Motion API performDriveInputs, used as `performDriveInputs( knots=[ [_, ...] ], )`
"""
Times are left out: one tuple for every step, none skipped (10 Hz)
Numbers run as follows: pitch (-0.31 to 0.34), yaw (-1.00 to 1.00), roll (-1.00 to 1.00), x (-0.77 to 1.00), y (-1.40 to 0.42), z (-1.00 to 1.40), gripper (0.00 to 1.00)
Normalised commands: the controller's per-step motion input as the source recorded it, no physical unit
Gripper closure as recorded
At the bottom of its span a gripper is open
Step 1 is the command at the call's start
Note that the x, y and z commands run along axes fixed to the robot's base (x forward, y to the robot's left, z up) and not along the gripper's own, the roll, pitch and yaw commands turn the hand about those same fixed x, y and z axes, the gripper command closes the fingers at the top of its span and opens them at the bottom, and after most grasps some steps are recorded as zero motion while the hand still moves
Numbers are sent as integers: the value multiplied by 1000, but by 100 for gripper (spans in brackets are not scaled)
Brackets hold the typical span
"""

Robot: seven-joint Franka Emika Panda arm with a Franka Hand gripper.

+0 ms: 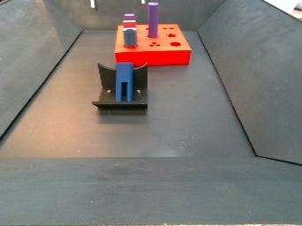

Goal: Pick up the square-circle object. Move up. Place the square-circle object on the fixture. Regrasp the square-circle object. Rotate the square-circle object. Move to above the board. Insert the square-circle object.
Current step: Regrasp the square-circle object.

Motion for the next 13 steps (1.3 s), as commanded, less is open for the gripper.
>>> performDriveInputs(
  knots=[
    [56, 59, 1000, 62, -28, -7, 0],
    [80, 70, 1000, 73, -33, -9, 0],
    [119, 90, 930, 87, -36, -11, 0],
    [124, 100, 735, 95, -40, -11, 0],
    [123, 112, 542, 93, -40, -13, 0],
    [113, 127, 369, 89, -35, -10, 0],
    [86, 143, 234, 74, -25, -4, 0],
    [54, 43, 234, 29, 75, -1000, 0],
    [42, 45, 222, 29, 74, -1000, 0],
    [10, 66, 169, 41, 66, -1000, 0],
    [1, 69, 134, 46, 62, -1000, 0],
    [-16, 68, 91, 58, 60, -1000, 0],
    [-34, 63, 72, 70, 56, -1000, 0]
  ],
)
